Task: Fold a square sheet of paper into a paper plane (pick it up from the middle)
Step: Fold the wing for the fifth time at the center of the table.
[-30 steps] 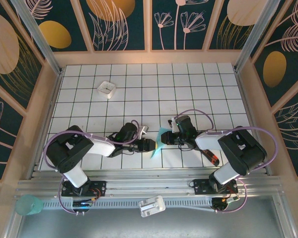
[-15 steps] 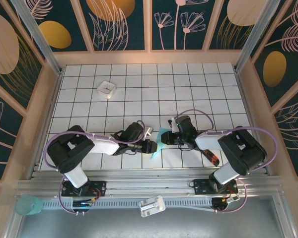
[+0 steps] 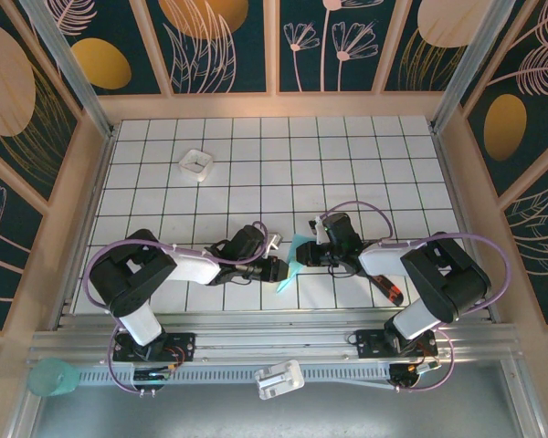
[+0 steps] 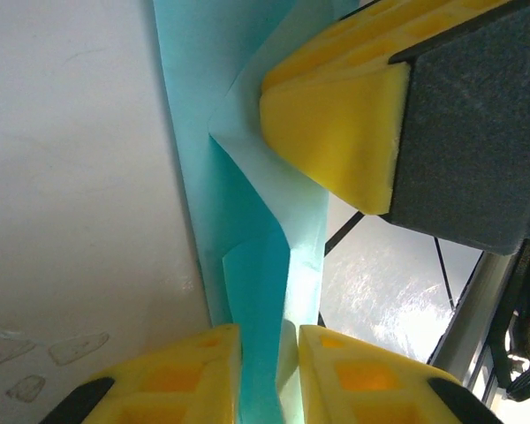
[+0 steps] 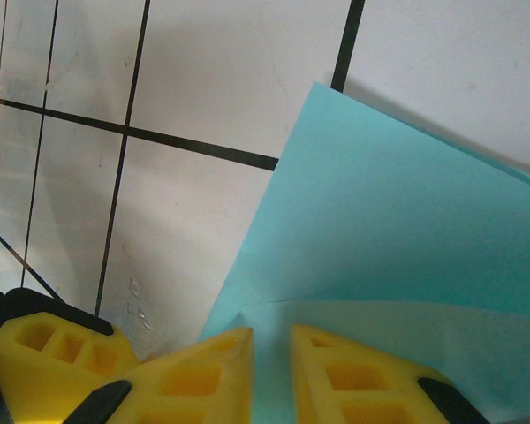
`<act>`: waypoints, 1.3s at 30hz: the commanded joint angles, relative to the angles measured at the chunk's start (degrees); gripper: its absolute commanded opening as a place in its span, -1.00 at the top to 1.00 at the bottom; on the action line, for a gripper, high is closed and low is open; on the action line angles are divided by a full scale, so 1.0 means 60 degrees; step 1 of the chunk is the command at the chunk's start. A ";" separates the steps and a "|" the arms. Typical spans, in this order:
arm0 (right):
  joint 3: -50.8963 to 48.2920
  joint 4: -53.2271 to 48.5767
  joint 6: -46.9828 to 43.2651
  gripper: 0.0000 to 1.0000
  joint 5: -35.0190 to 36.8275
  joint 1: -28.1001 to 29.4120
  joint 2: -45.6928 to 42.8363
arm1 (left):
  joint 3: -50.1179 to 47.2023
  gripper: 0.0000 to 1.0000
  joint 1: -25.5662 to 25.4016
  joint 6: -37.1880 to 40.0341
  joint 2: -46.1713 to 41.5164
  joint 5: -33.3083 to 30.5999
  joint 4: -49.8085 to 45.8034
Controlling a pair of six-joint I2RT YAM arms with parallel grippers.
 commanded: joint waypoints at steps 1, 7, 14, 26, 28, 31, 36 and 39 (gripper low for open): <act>-0.0067 -0.0576 -0.0220 0.62 0.0560 0.0014 0.0141 | -0.0168 0.41 -0.0133 0.0133 -0.0160 0.0020 -0.0452; -0.0069 -0.0572 -0.0190 0.62 0.0574 0.0013 0.0164 | -0.0460 0.23 -0.0157 0.0299 -0.1405 -0.0494 -0.0328; -0.0065 -0.0609 -0.0190 0.62 0.0611 0.0019 0.0184 | -0.0654 0.49 -0.0779 0.0529 -0.2821 -0.0827 -0.0589; -0.0029 -0.0616 -0.0198 0.63 0.0619 0.0018 0.0189 | 0.0407 0.79 -0.1063 0.0500 -0.1107 0.0199 -0.1348; -0.0036 -0.0636 -0.0187 0.62 0.0619 0.0012 0.0173 | 0.0518 0.80 -0.1061 0.0527 -0.0886 0.0178 -0.1491; -0.0058 -0.0651 -0.0190 0.63 0.0648 0.0011 0.0131 | 0.0618 0.80 -0.1056 0.0597 -0.0672 0.0054 -0.1661; -0.0058 -0.0659 -0.0186 0.63 0.0633 0.0011 0.0156 | 0.0633 0.82 -0.1031 0.0654 -0.0568 -0.0099 -0.1726; -0.0058 -0.0656 -0.0190 0.63 0.0643 0.0018 0.0156 | 0.0633 0.83 -0.0990 0.0642 -0.0506 -0.0138 -0.1754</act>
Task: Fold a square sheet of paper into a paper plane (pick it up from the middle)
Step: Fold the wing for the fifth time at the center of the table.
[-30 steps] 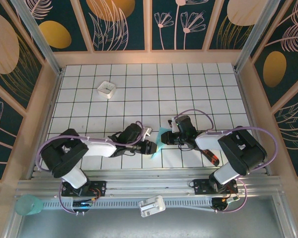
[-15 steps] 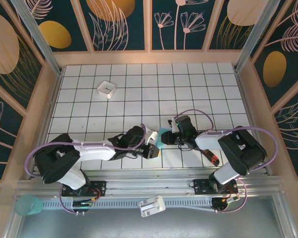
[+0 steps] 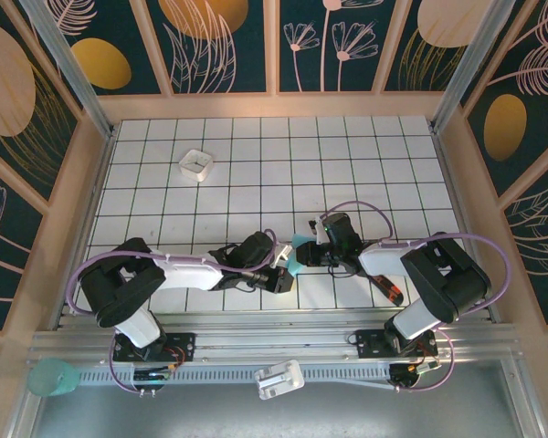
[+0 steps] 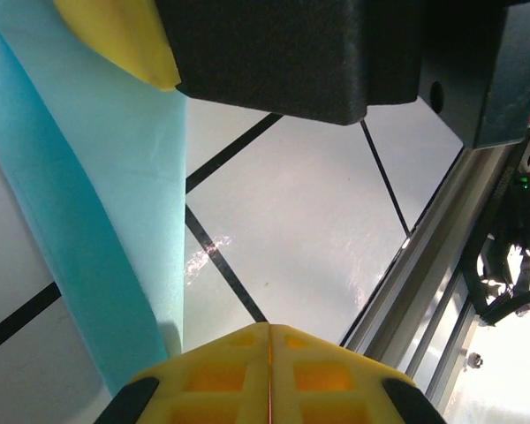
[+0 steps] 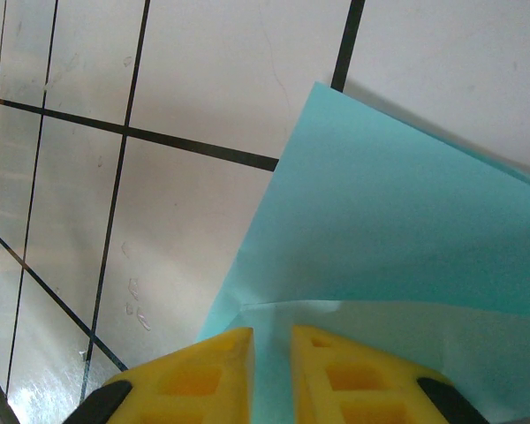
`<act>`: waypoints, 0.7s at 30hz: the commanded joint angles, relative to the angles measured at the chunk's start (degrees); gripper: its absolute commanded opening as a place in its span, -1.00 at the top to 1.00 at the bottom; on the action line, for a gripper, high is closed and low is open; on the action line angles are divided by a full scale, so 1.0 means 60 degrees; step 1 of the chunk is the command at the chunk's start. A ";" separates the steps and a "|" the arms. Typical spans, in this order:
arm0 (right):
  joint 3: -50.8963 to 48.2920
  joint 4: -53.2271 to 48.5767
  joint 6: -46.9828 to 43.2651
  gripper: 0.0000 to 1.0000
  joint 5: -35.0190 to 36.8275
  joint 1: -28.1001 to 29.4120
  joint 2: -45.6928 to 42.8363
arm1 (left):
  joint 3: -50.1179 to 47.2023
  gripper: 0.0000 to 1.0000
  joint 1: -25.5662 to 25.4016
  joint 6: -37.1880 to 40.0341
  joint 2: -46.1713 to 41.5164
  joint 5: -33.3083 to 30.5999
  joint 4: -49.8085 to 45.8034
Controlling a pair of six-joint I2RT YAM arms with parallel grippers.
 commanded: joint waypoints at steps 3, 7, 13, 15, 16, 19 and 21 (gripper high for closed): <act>-0.0073 -0.0649 -0.0187 0.62 0.0613 0.0010 0.0140 | 0.0174 0.83 0.0061 0.0157 0.0211 -0.0093 -0.0271; -0.0084 -0.0627 -0.0176 0.62 0.0599 0.0007 0.0156 | 0.0141 0.84 0.0121 0.0153 0.0249 -0.0170 -0.0320; -0.0051 -0.0640 -0.0190 0.63 0.0586 0.0015 0.0170 | 0.0086 0.86 0.0246 0.0157 0.0249 -0.0258 -0.0349; -0.0058 -0.0642 -0.0190 0.62 0.0586 0.0003 0.0169 | 0.0086 0.87 0.0255 0.0176 0.0275 -0.0207 -0.0347; -0.0058 -0.0648 -0.0190 0.63 0.0586 0.0005 0.0167 | 0.0095 0.87 0.0260 0.0185 0.0293 -0.0186 -0.0347; -0.0058 -0.0656 -0.0190 0.63 0.0592 0.0003 0.0171 | 0.0073 0.87 0.0259 0.0190 0.0350 -0.0163 -0.0342; -0.0044 -0.0655 -0.0190 0.63 0.0600 0.0014 0.0164 | 0.0059 0.87 0.0265 0.0214 0.0364 -0.0170 -0.0341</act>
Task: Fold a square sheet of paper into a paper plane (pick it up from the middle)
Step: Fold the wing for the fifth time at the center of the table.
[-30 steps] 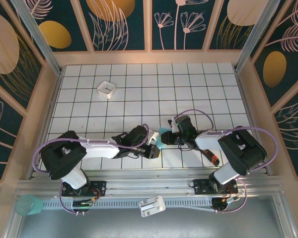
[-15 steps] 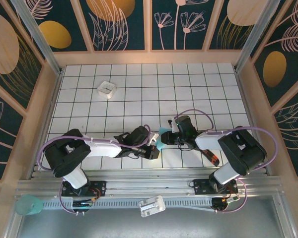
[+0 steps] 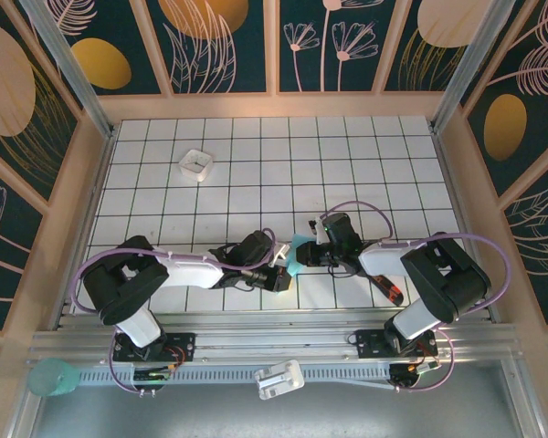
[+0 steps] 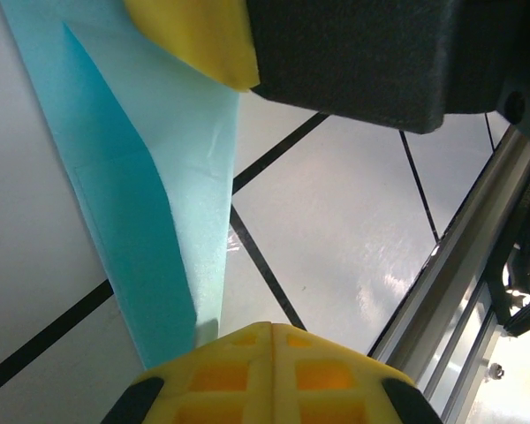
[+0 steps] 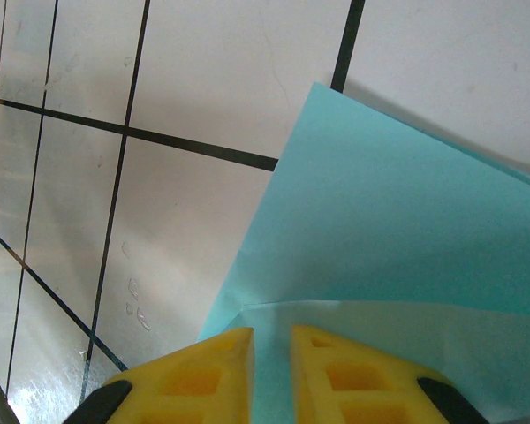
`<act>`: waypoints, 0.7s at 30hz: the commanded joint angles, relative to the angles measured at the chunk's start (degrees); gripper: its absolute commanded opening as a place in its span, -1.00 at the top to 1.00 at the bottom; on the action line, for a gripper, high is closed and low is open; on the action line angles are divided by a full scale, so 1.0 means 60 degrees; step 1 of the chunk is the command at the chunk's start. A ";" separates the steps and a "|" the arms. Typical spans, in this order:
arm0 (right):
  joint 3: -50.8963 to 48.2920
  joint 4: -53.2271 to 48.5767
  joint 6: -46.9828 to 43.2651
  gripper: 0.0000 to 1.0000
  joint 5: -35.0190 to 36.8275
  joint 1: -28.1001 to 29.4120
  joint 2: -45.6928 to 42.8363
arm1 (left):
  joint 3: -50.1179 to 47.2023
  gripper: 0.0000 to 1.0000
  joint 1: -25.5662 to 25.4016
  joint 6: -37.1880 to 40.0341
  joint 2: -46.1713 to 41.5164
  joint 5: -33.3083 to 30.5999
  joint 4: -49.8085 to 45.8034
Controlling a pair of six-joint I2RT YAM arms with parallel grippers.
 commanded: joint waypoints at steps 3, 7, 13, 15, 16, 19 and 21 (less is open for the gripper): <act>-0.0041 -0.0642 -0.0176 0.63 0.0586 0.0005 0.0164 | 0.0046 0.88 0.0063 0.0242 0.0224 -0.0105 -0.0247; -0.0040 -0.0656 -0.0176 0.62 0.0590 0.0013 0.0163 | 0.0014 0.88 0.0053 0.0224 0.0294 -0.0040 -0.0199; -0.0044 -0.0632 -0.0165 0.63 0.0600 0.0016 0.0175 | -0.0113 0.89 0.0057 0.0144 0.0492 0.0048 -0.0116; -0.0037 -0.0644 -0.0154 0.63 0.0615 0.0003 0.0200 | -0.0196 0.90 0.0053 0.0065 0.0508 0.0138 -0.0014; -0.0044 -0.0642 -0.0147 0.63 0.0615 0.0005 0.0214 | -0.0217 0.90 0.0067 0.0047 0.0515 0.0158 -0.0005; -0.0044 -0.0641 -0.0122 0.62 0.0628 0.0009 0.0272 | -0.0262 0.90 0.0057 0.0094 0.0507 0.0159 -0.0106; -0.0029 -0.0662 -0.0104 0.63 0.0656 0.0003 0.0303 | -0.0315 0.90 0.0051 0.0094 0.0507 0.0201 -0.0193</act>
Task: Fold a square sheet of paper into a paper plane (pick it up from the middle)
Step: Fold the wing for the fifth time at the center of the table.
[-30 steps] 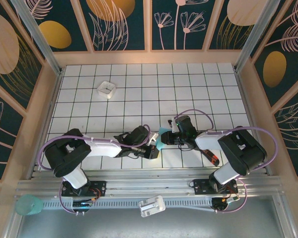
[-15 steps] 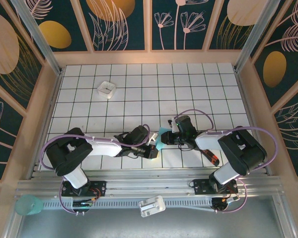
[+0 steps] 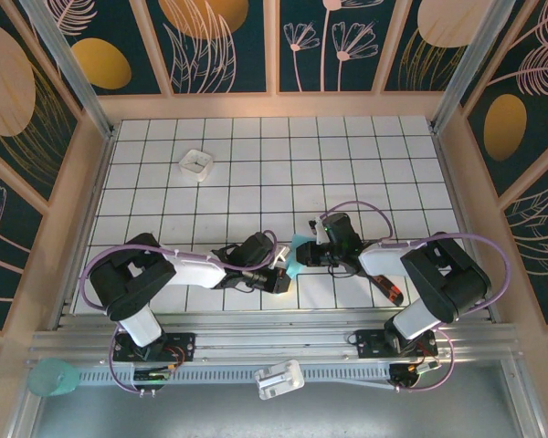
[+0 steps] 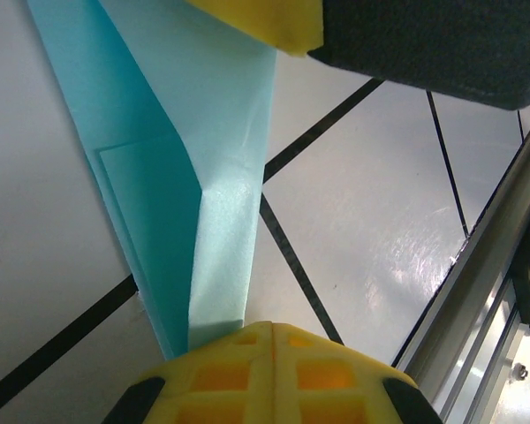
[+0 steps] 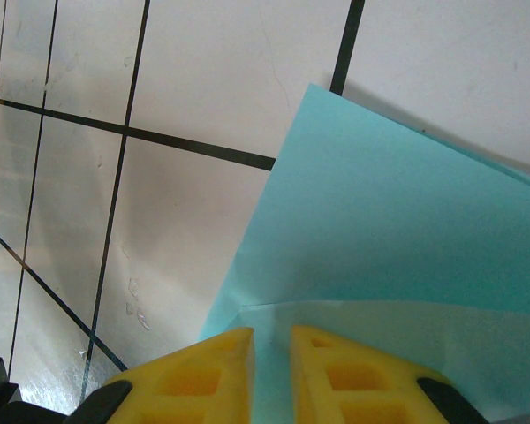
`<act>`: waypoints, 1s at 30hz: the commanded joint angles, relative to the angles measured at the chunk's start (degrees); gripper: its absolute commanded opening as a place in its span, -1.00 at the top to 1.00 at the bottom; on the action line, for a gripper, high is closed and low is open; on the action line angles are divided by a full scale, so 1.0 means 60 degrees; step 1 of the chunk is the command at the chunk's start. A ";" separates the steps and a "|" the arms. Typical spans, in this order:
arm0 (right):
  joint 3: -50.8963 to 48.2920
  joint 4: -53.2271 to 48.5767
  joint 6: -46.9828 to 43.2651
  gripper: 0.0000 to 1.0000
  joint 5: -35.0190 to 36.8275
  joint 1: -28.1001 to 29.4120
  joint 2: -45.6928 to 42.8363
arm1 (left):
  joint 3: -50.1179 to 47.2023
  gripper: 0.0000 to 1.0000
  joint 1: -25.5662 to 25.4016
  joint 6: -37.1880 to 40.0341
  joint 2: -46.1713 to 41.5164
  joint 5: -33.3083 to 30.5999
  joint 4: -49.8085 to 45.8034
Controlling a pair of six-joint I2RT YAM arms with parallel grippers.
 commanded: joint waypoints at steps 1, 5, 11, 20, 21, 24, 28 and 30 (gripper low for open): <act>-0.0022 -0.0683 -0.0105 0.63 0.0670 0.0007 0.0316 | -0.0265 0.90 0.0044 0.0035 0.0103 0.0153 -0.0389; -0.0001 -0.0742 -0.0092 0.63 0.0740 0.0004 0.0387 | -0.0382 0.90 -0.0012 0.0117 -0.0091 0.0300 -0.0584; 0.0058 -0.0846 -0.0049 0.64 0.0828 0.0015 0.0486 | -0.0455 0.89 -0.0150 0.0174 -0.0182 0.0583 -0.0795; 0.0117 -0.0920 0.0024 0.66 0.0893 0.0005 0.0649 | -0.0518 0.89 -0.0310 0.0422 -0.0367 0.0962 -0.1265; 0.0124 -0.0920 0.0026 0.66 0.0893 0.0007 0.0663 | -0.0516 0.89 -0.0332 0.0459 -0.0381 0.0996 -0.1334; 0.0107 -0.0921 0.0055 0.66 0.0907 0.0013 0.0695 | -0.0521 0.89 -0.0348 0.0570 -0.0385 0.1057 -0.1528; 0.0123 -0.0905 0.0084 0.66 0.0894 0.0014 0.0726 | -0.0500 0.89 -0.0350 0.0704 -0.0297 0.1042 -0.1786; 0.0128 -0.0920 0.0080 0.66 0.0893 0.0011 0.0727 | -0.0445 0.89 -0.0339 0.0764 -0.0211 0.0996 -0.1938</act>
